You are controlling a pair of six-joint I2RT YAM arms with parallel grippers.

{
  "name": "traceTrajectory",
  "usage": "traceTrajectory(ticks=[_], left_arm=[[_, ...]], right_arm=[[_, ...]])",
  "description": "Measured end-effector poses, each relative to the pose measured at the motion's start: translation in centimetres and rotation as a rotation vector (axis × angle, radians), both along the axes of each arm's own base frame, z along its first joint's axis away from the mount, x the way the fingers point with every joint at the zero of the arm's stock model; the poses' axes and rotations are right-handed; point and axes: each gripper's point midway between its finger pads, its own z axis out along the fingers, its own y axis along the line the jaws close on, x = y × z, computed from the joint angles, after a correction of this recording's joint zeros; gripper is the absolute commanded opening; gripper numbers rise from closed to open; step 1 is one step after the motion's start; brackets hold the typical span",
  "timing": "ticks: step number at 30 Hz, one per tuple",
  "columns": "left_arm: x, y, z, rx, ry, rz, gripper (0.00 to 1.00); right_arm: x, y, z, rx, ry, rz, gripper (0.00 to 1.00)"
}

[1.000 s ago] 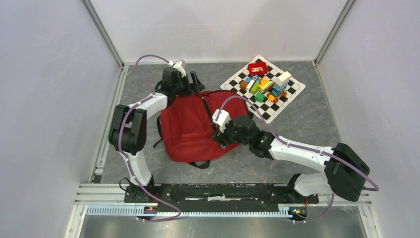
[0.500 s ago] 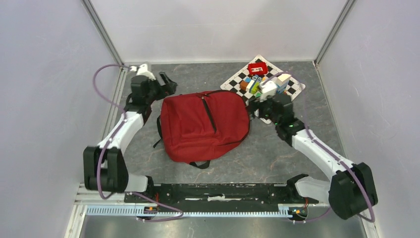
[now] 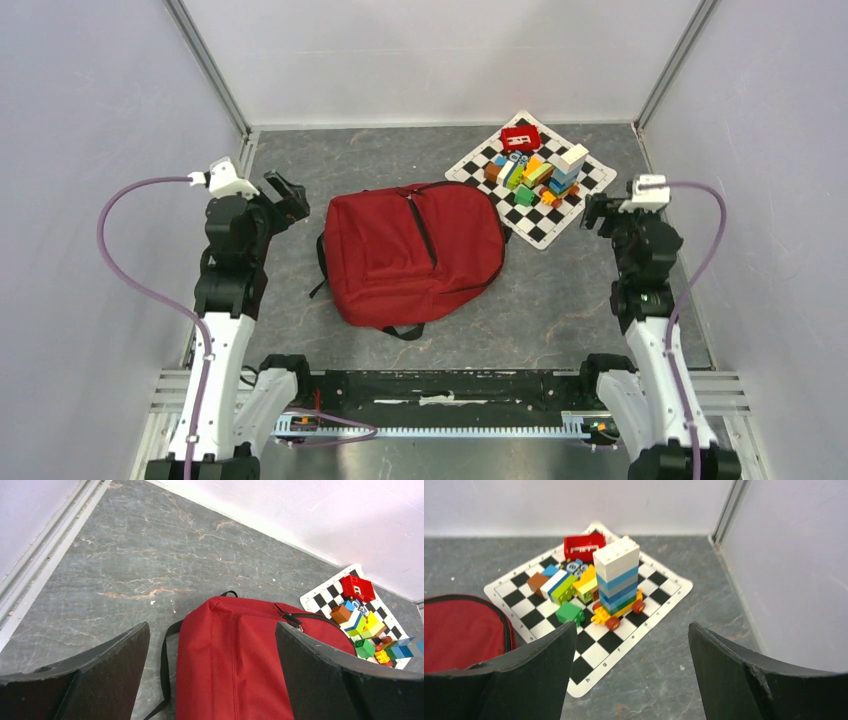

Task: Pack the student bag
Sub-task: Reset both arms

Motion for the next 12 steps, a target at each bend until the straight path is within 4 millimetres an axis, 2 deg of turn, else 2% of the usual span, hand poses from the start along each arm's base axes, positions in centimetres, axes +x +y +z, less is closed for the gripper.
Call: traceTrajectory(ticks=[4,12], left_arm=[[-1.8,0.3,0.0,0.003,0.011,0.014,1.00],[-2.6,0.3,-1.0,0.005,0.050,0.016,1.00]], right_arm=[[-2.4,-0.6,1.3,-0.041,-0.141,-0.036,0.87],[-2.8,-1.0,0.5,-0.079,-0.143,-0.051,0.87]])
